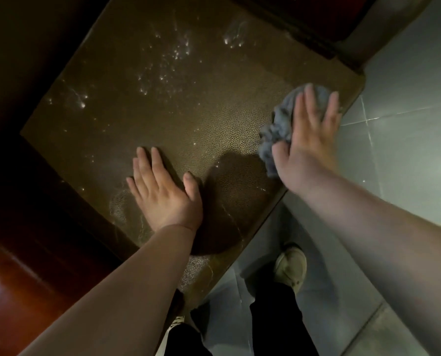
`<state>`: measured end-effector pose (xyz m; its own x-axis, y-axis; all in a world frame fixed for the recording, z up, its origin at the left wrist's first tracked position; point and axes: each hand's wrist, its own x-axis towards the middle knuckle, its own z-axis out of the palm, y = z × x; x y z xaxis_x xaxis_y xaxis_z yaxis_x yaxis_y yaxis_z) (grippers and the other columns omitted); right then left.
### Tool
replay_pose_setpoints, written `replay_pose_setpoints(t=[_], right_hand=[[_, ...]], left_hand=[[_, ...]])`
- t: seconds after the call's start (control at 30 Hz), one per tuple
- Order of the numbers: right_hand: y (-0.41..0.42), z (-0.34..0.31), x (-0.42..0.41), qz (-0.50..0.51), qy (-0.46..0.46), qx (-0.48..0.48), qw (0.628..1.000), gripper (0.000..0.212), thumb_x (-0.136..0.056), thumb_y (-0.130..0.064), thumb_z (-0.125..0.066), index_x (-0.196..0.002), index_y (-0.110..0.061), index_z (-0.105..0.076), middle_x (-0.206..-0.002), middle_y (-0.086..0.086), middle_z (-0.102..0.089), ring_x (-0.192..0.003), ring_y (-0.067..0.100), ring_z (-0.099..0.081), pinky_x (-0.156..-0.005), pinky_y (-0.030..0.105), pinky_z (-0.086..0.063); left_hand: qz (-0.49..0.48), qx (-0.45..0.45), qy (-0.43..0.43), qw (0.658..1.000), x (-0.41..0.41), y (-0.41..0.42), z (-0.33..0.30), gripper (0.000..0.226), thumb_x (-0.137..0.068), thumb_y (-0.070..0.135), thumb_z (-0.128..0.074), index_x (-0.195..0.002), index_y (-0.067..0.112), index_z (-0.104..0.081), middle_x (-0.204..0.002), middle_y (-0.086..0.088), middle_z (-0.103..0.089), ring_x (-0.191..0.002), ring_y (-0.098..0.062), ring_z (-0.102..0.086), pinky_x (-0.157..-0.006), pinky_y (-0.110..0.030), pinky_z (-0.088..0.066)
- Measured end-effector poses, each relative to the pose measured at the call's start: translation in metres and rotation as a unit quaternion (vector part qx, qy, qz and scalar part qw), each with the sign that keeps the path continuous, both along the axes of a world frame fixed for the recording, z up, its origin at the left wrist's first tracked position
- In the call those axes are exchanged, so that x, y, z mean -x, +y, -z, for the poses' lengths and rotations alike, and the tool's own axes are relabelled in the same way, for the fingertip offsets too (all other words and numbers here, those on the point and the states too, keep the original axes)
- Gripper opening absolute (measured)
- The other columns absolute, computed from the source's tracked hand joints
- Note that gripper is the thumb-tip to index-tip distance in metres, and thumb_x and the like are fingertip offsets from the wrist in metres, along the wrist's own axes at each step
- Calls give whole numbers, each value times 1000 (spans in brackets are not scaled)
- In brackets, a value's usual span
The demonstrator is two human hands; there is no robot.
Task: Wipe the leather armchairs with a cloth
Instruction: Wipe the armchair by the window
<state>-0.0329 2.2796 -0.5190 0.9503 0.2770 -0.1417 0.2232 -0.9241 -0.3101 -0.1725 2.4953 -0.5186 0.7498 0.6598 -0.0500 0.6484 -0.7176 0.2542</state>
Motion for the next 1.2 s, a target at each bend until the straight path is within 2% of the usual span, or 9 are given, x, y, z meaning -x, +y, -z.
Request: replay_pose_setpoints(t=[0.07, 0.2, 0.3, 0.5, 0.63, 0.77, 0.97, 1.1, 1.2], right_hand=[[14, -5, 10, 23, 7, -6, 1000, 96, -82, -49, -40, -165, -11, -10, -174, 8, -1, -154, 52, 10, -123, 70, -1], [15, -8, 97, -171, 20, -42, 984, 97, -76, -46, -51, -164, -12, -25, -173, 10, -11, -156, 51, 8, -118, 75, -14], [-18, 4, 67, -269, -23, -33, 962, 90, -82, -44, -50, -164, -19, -27, -174, 6, -14, -157, 49, 4, -123, 71, -5], [-12, 1, -37, 27, 5, 13, 1000, 87, -88, -51, -38, -164, -18, -13, -174, 9, -5, -153, 55, 8, -120, 75, -9], [8, -10, 34, -69, 15, 42, 997, 90, -94, -75, -34, -165, -24, -17, -174, 11, 0, -153, 56, 10, -119, 76, -8], [1, -13, 20, -136, 14, 97, 986, 82, -97, -73, -27, -166, -29, -16, -174, 10, -1, -155, 52, 8, -124, 69, -8], [17, -17, -77, 74, 13, 49, 996, 77, -106, -46, -33, -164, -3, -8, -172, 17, -14, -159, 39, -5, -129, 54, -7], [31, -16, 0, -111, 4, 53, 992, 74, -106, -42, -27, -165, -3, -4, -173, 17, -1, -160, 36, 2, -130, 51, -7], [19, -14, -22, -202, 4, 98, 975, 77, -104, -51, -20, -165, -7, -5, -174, 13, 2, -160, 33, 5, -130, 52, -8]], left_hand=[[-2, 2, -2, 1000, -2, -1, -1, 79, -95, 47, -39, -165, 13, -27, -175, -9, -17, -162, -28, -12, -132, -50, -2], [-4, 15, 9, 1000, -4, -1, -4, 80, -95, 47, -38, -166, 13, -24, -176, -8, -14, -163, -26, -9, -132, -50, -1], [-3, 5, 7, 1000, -1, 1, -1, 79, -95, 47, -38, -166, 13, -24, -176, -8, -13, -163, -26, -8, -132, -50, -1], [-2, -1, -1, 1000, 0, 1, 1, 78, -96, 46, -40, -165, 13, -25, -176, -9, -15, -163, -27, -10, -132, -49, -1], [0, 18, 26, 999, -6, -1, -13, 80, -96, 47, -38, -166, 12, -22, -176, -10, -12, -163, -27, -7, -132, -50, -1], [8, 42, 45, 998, -5, 4, -23, 79, -97, 47, -43, -166, 13, -22, -176, -9, -10, -163, -26, -5, -132, -51, -1], [-39, 32, -15, 999, -32, 20, -17, 78, -98, 48, -41, -165, 12, -23, -176, -9, -13, -163, -25, -7, -133, -50, -4], [-36, 2, -16, 999, -35, 14, -4, 82, -97, 46, -40, -166, 6, -22, -176, -13, -14, -164, -28, -7, -133, -49, -3], [-35, -7, -22, 999, -32, 18, 3, 82, -96, 47, -40, -166, 9, -21, -176, -12, -14, -164, -27, -7, -133, -50, -4]])
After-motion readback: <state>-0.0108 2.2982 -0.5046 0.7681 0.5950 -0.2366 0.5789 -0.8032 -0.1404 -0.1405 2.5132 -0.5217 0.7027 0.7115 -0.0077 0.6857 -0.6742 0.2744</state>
